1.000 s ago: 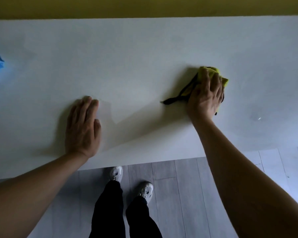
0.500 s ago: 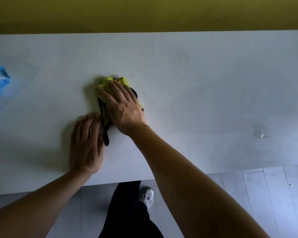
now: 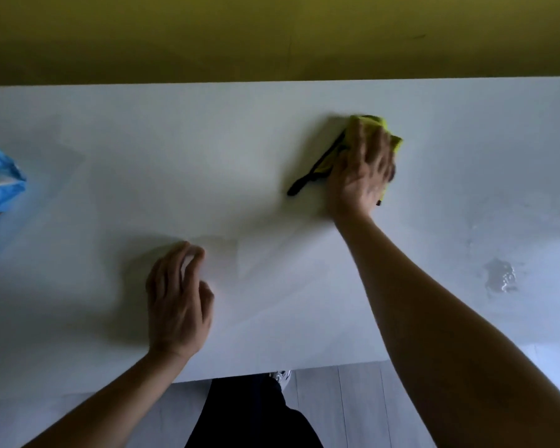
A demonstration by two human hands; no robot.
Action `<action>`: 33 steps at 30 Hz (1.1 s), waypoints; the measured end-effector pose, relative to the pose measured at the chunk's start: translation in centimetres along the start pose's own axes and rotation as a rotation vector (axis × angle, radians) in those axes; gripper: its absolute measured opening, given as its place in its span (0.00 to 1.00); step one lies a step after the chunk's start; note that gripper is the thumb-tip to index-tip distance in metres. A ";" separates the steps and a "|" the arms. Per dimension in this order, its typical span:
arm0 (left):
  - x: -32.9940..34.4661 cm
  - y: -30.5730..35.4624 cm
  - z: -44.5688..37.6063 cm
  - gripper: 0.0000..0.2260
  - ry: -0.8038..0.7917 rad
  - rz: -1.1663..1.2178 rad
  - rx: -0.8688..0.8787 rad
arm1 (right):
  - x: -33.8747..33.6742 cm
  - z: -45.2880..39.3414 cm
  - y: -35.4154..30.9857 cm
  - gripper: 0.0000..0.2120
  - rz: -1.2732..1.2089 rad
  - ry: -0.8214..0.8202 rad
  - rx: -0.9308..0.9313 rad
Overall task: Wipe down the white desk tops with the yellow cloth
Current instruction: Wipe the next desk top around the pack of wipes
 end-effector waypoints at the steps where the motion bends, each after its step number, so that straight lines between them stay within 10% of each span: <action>1: -0.1 0.3 -0.8 0.23 0.006 0.015 -0.010 | 1.4 0.3 -1.6 0.28 -0.016 -0.058 -0.098; 9: 1.2 5.7 -9.6 0.25 -0.065 0.052 0.296 | 8.7 0.2 -10.5 0.23 -0.097 -0.449 -0.684; 21: 1.7 8.4 -11.5 0.28 -0.082 -0.016 0.291 | 0.1 -12.2 1.5 0.29 0.004 0.013 0.050; 29: 1.5 8.3 -11.4 0.28 -0.065 -0.016 0.288 | 6.0 -2.7 -7.4 0.22 -0.130 -0.349 -0.569; 33: 1.6 8.0 -11.5 0.28 -0.036 -0.027 0.290 | 2.5 -5.2 -2.3 0.22 -0.096 -0.223 -0.421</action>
Point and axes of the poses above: each hand's wrist, its own z-axis away from the middle knuckle, its own x-axis out of the palm, y = z × x, the point moved 3 cm from there along -z, towards the middle knuckle, and after that the axes turned 15 degrees about -z, right-handed, at the moved point
